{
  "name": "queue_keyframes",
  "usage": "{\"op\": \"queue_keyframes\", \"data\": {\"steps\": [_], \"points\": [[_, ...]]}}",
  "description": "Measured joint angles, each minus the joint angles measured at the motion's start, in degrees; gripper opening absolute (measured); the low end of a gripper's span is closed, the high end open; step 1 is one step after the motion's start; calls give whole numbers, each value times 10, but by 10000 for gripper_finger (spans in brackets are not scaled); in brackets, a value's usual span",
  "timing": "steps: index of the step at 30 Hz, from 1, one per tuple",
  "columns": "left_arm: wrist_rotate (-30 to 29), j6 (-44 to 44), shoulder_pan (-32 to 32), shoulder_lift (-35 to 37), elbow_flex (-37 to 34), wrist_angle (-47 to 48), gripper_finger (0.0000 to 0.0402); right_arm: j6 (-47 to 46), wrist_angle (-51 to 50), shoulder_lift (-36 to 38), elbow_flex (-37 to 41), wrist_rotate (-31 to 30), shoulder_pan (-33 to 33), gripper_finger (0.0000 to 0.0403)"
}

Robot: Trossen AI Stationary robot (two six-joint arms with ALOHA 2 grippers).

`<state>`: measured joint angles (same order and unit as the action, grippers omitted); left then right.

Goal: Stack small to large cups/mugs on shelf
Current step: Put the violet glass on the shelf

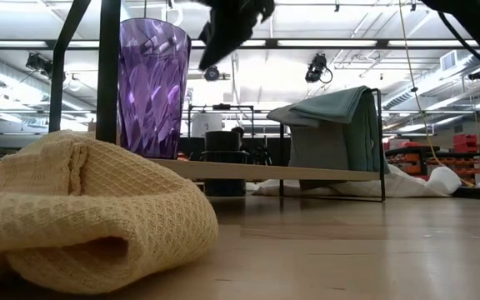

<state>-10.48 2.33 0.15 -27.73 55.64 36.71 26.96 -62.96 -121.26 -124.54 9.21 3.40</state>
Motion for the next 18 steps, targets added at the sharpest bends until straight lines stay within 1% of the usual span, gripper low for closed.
{"op": "queue_keyframes", "data": {"steps": [8, 18], "points": [[0, 0, 0, 0, 0, 0, 62, 2, 45, 0, 40, 0, 0, 2], [0, 0, 0, 0, 0, 0, 66, 0, 78, 0, 58, 16, -4, 0]]}}
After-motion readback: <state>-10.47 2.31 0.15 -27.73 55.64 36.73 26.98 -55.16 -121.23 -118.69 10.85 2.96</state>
